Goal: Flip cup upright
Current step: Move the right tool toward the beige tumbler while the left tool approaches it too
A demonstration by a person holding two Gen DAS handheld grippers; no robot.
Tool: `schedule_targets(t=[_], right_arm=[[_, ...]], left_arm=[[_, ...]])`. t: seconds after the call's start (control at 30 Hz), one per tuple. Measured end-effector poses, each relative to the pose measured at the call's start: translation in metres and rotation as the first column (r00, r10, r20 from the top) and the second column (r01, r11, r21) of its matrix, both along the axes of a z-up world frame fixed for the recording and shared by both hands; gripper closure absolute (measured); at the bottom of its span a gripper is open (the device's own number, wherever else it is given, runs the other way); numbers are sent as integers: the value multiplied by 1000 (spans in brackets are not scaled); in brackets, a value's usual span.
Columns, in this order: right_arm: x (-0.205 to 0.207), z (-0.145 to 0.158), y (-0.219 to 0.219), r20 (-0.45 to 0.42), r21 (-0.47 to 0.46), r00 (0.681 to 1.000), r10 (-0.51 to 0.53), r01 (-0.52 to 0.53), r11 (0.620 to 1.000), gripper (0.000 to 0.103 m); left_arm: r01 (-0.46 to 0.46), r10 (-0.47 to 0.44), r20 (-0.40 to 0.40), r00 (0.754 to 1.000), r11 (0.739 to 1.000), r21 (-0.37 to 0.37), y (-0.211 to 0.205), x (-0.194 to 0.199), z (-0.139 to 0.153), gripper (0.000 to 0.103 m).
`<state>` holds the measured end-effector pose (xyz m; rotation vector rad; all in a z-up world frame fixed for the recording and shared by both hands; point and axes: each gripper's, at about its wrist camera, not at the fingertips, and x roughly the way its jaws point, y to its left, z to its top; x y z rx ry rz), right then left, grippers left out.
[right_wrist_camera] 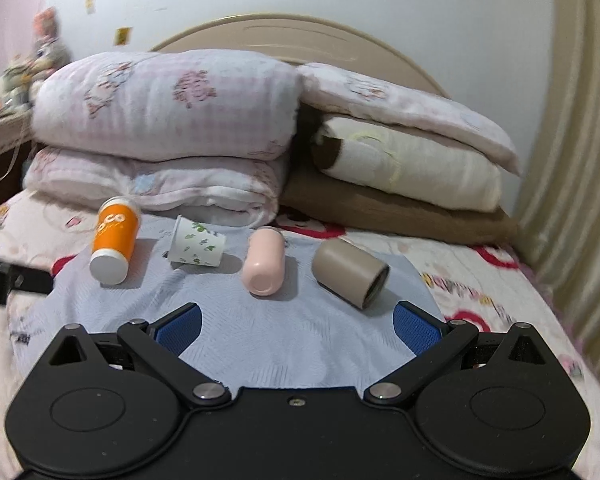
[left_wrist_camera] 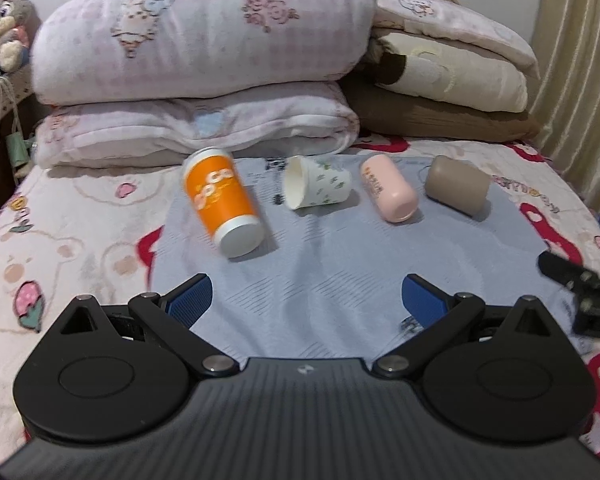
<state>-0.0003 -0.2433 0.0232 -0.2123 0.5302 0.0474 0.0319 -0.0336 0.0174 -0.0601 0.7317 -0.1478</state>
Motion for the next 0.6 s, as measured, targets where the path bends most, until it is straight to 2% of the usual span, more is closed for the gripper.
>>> schedule_targets(t=[0.1, 0.2, 0.33, 0.5, 0.6], right_arm=[[15, 5, -8, -6, -59, 994, 107, -107, 993, 0], [36, 7, -13, -31, -134, 978, 209, -211, 968, 1], [67, 5, -18, -85, -244, 940, 331, -341, 908, 1], [107, -5, -25, -221, -341, 871, 439, -491, 802, 2], [135, -10, -34, -269, -345, 848, 456, -528, 776, 2]], left_arm=[[25, -25, -21, 999, 999, -21, -13, 21, 5, 0], [34, -36, -43, 998, 999, -36, -32, 48, 5, 0], [79, -81, -32, 996, 995, -59, -60, 77, 1, 0], [124, -128, -33, 991, 987, -101, -99, 117, -7, 2], [135, -144, -52, 988, 981, -140, -120, 142, -17, 3]])
